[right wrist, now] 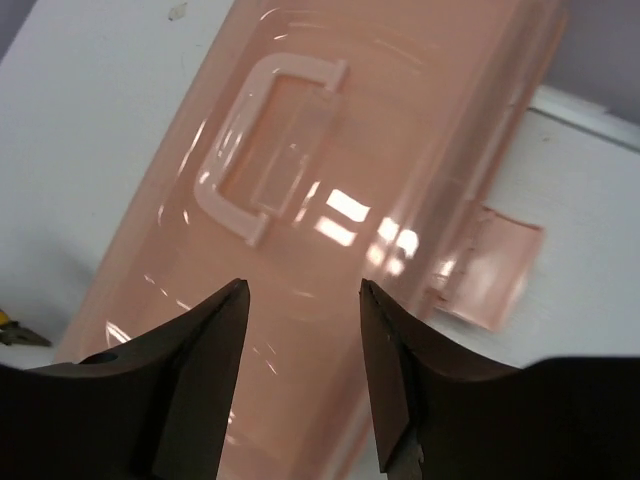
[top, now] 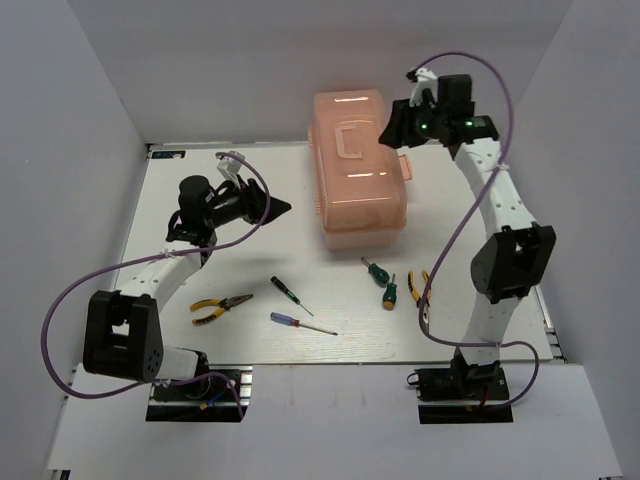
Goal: Sort the tools into containers
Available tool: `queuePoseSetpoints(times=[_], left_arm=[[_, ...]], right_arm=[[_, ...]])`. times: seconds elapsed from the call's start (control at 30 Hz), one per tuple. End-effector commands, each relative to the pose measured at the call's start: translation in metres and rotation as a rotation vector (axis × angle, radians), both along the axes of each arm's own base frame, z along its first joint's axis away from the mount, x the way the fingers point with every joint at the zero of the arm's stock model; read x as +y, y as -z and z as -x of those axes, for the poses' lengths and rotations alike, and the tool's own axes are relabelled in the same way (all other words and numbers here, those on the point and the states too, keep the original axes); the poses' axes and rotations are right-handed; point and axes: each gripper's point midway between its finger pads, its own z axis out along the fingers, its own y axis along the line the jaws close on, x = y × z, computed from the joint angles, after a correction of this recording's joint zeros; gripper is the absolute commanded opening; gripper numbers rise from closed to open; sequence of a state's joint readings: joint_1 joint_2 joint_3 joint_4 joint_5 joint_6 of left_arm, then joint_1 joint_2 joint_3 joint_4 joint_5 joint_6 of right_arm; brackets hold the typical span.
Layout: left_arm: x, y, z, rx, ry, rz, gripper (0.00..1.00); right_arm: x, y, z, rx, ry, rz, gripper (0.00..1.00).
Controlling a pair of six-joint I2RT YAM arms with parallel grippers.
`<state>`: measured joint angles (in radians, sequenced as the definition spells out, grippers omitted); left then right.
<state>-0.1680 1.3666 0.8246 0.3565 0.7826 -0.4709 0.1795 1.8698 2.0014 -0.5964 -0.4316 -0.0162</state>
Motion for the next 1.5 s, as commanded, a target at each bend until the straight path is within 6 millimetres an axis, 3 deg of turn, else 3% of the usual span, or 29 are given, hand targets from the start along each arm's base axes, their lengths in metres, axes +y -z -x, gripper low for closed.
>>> queuePoseSetpoints(times=[0.0,0.17,0.33,0.43,0.47,0.5,0.67,0.83,1.03,1.17,1.2,1.23,1.47], left_arm=[[-0.007,-0.016,0.006,-0.084,0.067,-0.003,0.72],[-0.008,-0.019,0.007,-0.102,0.076,0.000,0.72],[-0.010,-0.012,0.002,-0.087,0.087,0.000,0.72],[-0.011,-0.016,-0.001,-0.096,0.086,0.008,0.73],[-0.011,-0.012,-0.002,-0.086,0.086,0.006,0.80],[-0.011,-0.014,-0.005,-0.090,0.086,0.007,0.80],[-0.015,-0.023,-0.010,-0.110,0.086,0.009,0.80],[-0.016,-0.023,-0.015,-0.108,0.086,0.009,0.80],[-0.021,-0.020,-0.020,-0.111,0.095,0.016,0.80],[-0.026,-0.033,-0.025,-0.140,0.103,0.034,0.80],[-0.027,-0.027,-0.026,-0.126,0.112,0.033,0.80],[-0.028,-0.039,-0.028,-0.161,0.112,0.046,0.80],[-0.040,-0.058,-0.040,-0.223,0.140,0.072,0.80]], right_arm=[[0.029,-0.022,-0.007,-0.003,0.063,-0.106,0.55],[0.077,-0.037,-0.014,-0.019,0.057,-0.218,0.55],[0.109,-0.019,-0.018,0.006,0.054,-0.220,0.53],[0.114,0.002,-0.027,0.029,0.097,-0.193,0.53],[0.116,0.005,-0.028,0.034,0.109,-0.192,0.53],[0.117,0.019,-0.033,0.054,0.125,-0.179,0.53],[0.125,0.029,-0.044,0.030,0.189,-0.151,0.53],[0.119,0.039,-0.054,0.017,0.250,-0.111,0.53],[0.121,0.057,-0.049,0.091,0.264,-0.130,0.53],[0.128,0.072,-0.042,0.169,0.259,-0.161,0.53],[0.131,0.071,-0.039,0.191,0.251,-0.180,0.53],[0.131,0.074,-0.037,0.206,0.250,-0.185,0.52],[0.144,0.067,-0.025,0.279,0.195,-0.269,0.48]])
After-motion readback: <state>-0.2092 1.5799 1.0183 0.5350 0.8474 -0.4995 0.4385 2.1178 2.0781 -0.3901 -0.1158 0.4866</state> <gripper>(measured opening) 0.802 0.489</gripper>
